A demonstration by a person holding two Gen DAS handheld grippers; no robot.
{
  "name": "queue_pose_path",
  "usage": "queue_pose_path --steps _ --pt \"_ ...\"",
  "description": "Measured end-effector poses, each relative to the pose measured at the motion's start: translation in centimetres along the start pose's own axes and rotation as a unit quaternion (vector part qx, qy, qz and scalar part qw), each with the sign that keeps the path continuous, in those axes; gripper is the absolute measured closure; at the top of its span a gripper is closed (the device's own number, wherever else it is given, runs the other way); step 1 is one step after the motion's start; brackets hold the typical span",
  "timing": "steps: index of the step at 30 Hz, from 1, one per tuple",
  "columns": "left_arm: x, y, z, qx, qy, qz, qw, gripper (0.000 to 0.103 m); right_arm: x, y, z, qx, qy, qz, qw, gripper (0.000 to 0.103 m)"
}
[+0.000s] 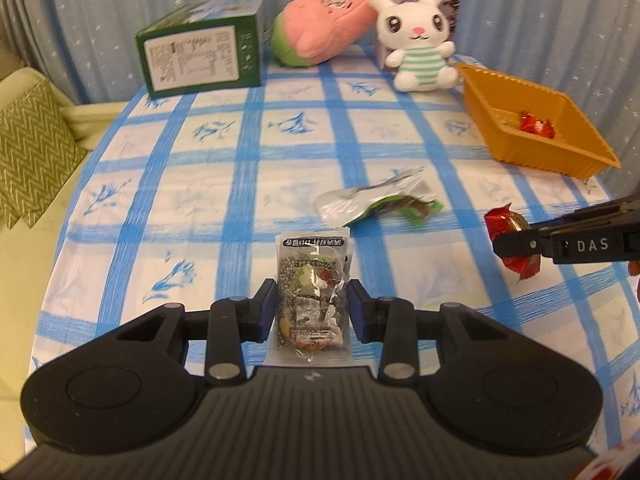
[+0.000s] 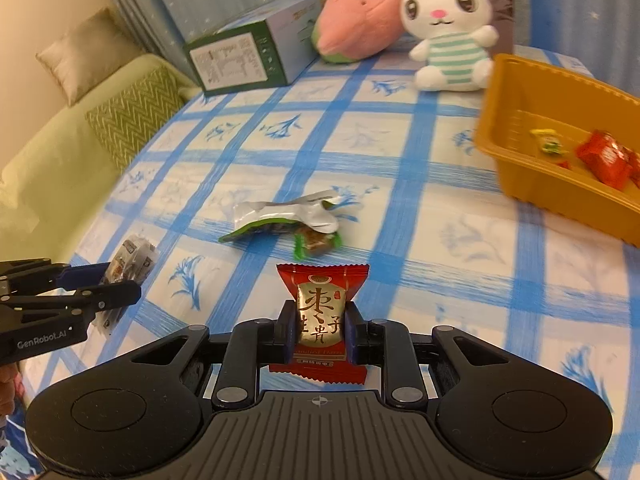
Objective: Organize snacks
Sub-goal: 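Carry both held packets over the orange tray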
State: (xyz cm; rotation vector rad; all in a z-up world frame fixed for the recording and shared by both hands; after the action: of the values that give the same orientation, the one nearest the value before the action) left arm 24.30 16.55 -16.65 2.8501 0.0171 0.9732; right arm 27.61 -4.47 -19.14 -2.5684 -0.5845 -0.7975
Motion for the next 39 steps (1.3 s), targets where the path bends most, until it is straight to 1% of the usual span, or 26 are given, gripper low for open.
queue_pose_path --steps 5,9,16,23,29,35,39 --pt "0.8 2.8 -0.6 -0.017 0.008 0.017 0.9997 0.068 -1.3 2.1 -2.9 -0.005 0.010 0.024 1.000 0.079" --pt "1.5 5.8 -0.9 -0.038 0.014 0.034 0.9986 0.068 -2.6 4.5 -5.5 -0.019 0.018 0.042 0.999 0.079" --pt "3.0 12.0 -1.1 -0.077 0.027 0.069 0.9943 0.068 -4.1 9.5 -10.2 -0.057 0.038 0.080 0.994 0.079" --pt "5.3 17.8 -0.8 -0.105 0.042 0.099 0.9887 0.068 -4.5 14.6 -14.0 -0.094 0.060 0.101 0.989 0.079" --pt "7.9 22.2 -0.3 -0.124 0.058 0.115 0.9838 0.068 -3.1 18.1 -16.2 -0.114 0.084 0.102 0.985 0.079" --pt "11.0 26.3 0.9 -0.131 0.075 0.137 0.9790 0.068 0.1 21.5 -17.2 -0.132 0.109 0.089 0.981 0.079" --pt "12.9 28.3 2.2 -0.131 0.079 0.142 0.9780 0.068 2.3 23.6 -17.4 -0.144 0.122 0.081 0.979 0.079"
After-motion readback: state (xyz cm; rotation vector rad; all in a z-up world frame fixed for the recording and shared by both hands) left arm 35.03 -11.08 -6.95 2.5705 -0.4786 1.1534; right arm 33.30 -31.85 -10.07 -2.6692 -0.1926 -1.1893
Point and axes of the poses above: each gripper's, at about its wrist camera, not at the fingertips, and z roughly the way its jaws point, y to its right, x to its top, the point moved 9 cm from there along z, roughly the way its jaws point, and after that the axes turned 10 degrees about -z, right-handed, at the moved point
